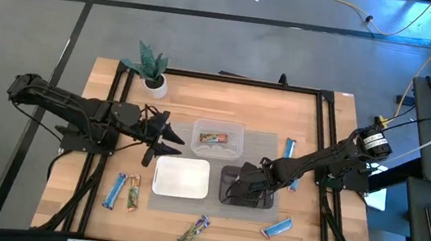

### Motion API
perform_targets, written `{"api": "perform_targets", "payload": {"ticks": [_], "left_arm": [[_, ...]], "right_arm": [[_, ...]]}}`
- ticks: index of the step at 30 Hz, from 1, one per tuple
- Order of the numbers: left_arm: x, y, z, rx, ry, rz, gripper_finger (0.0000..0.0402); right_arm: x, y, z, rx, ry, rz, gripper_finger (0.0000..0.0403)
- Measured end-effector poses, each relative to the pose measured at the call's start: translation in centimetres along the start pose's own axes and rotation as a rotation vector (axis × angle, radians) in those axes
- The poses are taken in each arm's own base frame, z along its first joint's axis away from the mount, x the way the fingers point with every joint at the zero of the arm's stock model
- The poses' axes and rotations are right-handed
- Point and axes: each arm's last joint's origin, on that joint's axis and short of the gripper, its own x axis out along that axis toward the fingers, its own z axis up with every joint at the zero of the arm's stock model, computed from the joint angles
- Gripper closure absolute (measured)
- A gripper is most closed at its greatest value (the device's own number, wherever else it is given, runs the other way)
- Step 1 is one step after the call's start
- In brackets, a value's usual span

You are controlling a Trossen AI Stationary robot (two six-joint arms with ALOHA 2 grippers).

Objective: Pick and place Granola Bars by type
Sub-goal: Put the top left yellow granola bar into the transparent black bin

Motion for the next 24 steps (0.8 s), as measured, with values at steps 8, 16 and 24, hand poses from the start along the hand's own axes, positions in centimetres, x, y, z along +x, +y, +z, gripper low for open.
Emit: {"api": "perform_targets", "payload": {"ticks": [8,16,24], "left_arm": [[0.00,0.00,0.00,-0.001,0.000,-0.001,0.0230],[0.00,0.08,0.03,0.001,-0.009,0.026,0.0183],[0.00,0.10,0.04,0.010,-0.009,0.026,0.0151]], "right_arm": [[0.00,0.08,0.00,-0.001,0.010,0.019,0.0286],[-0.01,0.32,0.06,0.008,0.028,0.068,0.0285],[-0.01,0.31,0.06,0.017,0.025,0.064,0.0285]]}}
